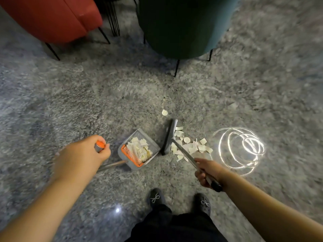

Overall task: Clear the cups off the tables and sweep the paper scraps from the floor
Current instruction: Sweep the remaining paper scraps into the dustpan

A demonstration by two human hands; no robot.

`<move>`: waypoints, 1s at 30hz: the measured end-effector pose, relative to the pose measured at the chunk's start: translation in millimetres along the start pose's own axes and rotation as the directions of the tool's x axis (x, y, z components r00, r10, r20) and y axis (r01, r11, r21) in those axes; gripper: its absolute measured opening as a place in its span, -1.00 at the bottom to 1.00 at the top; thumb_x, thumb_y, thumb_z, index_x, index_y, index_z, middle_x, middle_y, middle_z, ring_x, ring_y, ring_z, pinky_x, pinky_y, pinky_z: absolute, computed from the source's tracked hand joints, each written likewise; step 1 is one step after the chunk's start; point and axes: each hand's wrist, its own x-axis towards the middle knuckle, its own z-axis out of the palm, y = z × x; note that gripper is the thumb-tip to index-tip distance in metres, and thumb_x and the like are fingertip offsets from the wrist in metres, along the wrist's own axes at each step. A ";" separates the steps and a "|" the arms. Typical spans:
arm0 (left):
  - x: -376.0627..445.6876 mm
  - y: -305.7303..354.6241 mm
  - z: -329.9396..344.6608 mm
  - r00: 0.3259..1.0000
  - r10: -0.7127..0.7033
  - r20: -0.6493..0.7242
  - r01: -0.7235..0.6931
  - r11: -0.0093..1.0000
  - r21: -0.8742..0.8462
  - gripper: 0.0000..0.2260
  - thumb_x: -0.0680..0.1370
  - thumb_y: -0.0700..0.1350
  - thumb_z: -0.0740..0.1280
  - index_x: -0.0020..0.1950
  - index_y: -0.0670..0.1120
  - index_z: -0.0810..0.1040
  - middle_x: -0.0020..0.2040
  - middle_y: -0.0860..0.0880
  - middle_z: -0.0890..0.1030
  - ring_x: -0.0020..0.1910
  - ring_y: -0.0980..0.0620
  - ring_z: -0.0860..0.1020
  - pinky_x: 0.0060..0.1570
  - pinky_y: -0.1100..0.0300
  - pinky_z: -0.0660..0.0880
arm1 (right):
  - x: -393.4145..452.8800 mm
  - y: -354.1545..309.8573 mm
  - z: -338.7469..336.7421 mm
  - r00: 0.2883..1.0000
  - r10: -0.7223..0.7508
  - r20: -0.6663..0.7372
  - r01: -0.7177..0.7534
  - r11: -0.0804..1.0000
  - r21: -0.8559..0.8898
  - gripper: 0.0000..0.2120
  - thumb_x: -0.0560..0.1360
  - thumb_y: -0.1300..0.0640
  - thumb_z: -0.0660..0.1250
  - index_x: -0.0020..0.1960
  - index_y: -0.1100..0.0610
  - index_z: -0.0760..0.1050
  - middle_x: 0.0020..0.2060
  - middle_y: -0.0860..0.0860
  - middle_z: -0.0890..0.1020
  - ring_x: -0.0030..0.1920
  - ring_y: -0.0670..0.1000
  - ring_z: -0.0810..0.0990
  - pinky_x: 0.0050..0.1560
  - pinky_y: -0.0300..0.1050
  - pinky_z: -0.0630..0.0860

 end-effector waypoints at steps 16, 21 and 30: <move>-6.2 46.9 19.3 0.988 0.146 0.047 -0.147 0.989 0.031 -0.78 0.36 0.05 0.52 -0.29 0.15 0.46 -0.60 0.19 0.35 -0.60 0.16 0.35 -0.54 0.34 0.32 | -33.9 10.3 -55.1 0.977 -0.202 -0.066 0.180 0.951 -0.253 -0.77 0.63 0.06 0.14 0.25 -0.10 0.42 -0.48 0.05 0.41 -0.61 -0.08 0.32 -0.58 -0.34 0.27; -6.2 64.2 24.9 0.978 0.146 0.148 -0.155 0.987 0.052 -0.76 0.40 0.11 0.47 -0.34 0.20 0.43 -0.57 0.19 0.41 -0.56 0.13 0.42 -0.53 0.26 0.43 | -37.2 -6.3 -87.4 0.940 -0.309 -0.147 0.226 0.884 -0.410 -0.67 0.63 0.07 0.14 0.38 -0.06 0.31 -0.43 0.08 0.43 -0.61 -0.04 0.34 -0.57 -0.29 0.29; -1.2 108.9 42.9 0.973 0.120 0.196 -0.133 0.989 0.057 -0.78 0.44 0.18 0.40 -0.31 0.18 0.42 -0.50 0.16 0.43 -0.47 0.05 0.44 -0.47 0.26 0.32 | -23.1 -54.4 -125.6 0.908 -0.367 -0.203 0.090 0.645 -0.759 -0.82 0.59 0.20 0.09 0.15 0.18 0.38 -0.45 0.11 0.46 -0.58 0.03 0.39 -0.58 -0.25 0.33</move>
